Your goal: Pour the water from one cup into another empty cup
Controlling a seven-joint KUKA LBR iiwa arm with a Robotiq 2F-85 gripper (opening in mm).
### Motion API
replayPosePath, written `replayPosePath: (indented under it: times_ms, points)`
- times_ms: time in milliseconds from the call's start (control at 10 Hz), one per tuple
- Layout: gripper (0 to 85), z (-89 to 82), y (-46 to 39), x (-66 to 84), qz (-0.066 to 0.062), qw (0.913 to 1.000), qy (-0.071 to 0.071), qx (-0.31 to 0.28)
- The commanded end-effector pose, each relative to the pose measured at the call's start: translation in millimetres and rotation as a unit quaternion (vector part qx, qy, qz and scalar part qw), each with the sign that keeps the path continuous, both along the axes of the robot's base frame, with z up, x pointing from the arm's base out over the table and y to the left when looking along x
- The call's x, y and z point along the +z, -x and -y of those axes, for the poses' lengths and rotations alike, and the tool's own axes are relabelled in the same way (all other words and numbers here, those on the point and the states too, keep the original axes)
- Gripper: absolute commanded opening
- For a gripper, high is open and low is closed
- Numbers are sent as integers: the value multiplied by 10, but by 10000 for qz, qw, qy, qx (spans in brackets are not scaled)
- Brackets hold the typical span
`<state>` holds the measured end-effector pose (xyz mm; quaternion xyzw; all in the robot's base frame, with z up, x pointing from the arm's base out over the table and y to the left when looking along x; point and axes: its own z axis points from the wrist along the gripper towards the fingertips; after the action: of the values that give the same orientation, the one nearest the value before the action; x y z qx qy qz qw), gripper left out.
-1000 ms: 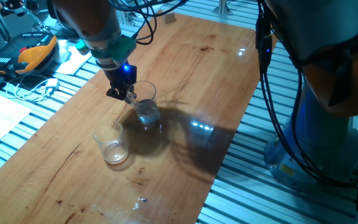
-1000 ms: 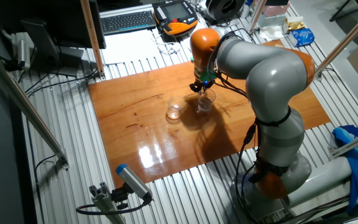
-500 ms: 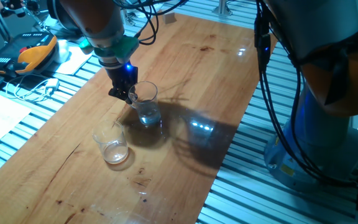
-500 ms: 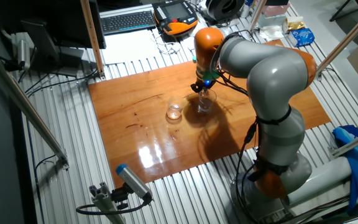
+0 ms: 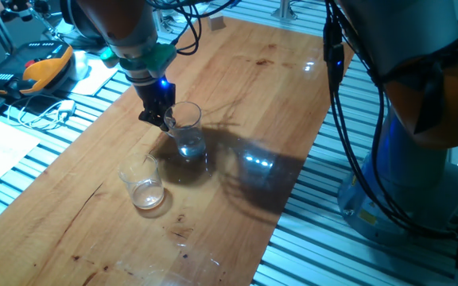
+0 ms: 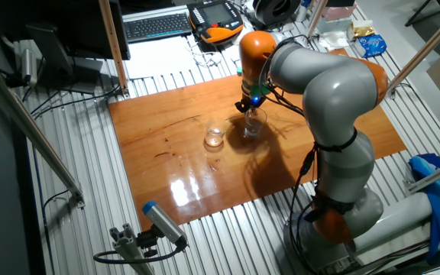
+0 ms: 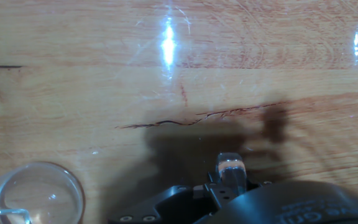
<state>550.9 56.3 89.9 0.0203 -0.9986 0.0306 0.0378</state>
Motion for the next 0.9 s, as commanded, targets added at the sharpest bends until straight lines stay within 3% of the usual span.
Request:
replayPosePath:
  times_ms: [0,500,800]
  points:
    - [0,2,1,-1,-1,10000,-14,-6]
    - [0,1,5,-7,-6,10000,-56,-59]
    - [0,8,5,-26,-84,9999,-142,-40]
